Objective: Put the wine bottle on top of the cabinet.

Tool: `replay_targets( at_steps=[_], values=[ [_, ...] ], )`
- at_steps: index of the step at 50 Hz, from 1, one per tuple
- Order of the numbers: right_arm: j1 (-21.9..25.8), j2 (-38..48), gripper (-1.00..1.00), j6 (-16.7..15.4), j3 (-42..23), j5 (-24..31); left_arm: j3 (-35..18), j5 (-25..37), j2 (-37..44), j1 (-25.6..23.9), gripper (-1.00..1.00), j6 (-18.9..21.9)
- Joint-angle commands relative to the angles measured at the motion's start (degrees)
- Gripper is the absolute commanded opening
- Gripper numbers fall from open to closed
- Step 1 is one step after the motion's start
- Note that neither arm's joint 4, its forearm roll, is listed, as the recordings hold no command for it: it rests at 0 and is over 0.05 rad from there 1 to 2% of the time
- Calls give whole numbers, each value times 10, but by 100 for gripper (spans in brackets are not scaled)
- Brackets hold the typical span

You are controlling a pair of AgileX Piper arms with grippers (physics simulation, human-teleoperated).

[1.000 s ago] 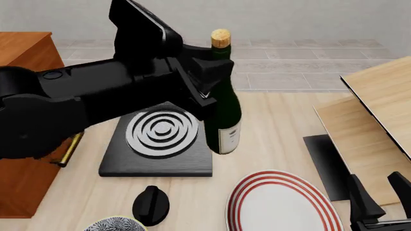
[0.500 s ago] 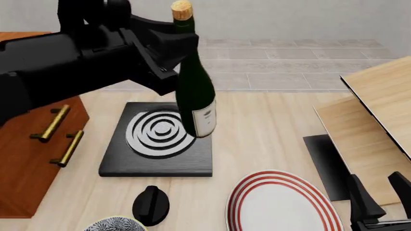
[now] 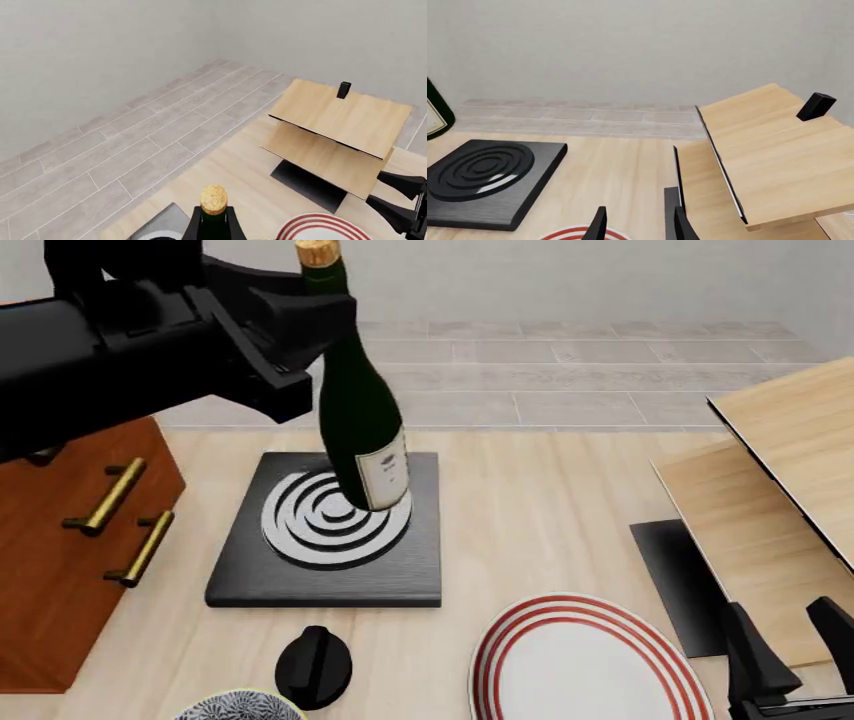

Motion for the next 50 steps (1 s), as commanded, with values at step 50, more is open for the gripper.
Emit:
replay_targets(
  at_steps=[50],
  values=[
    [2,-6,100,-3,0,2,29,50,-99,108,-100,29]
  ],
)
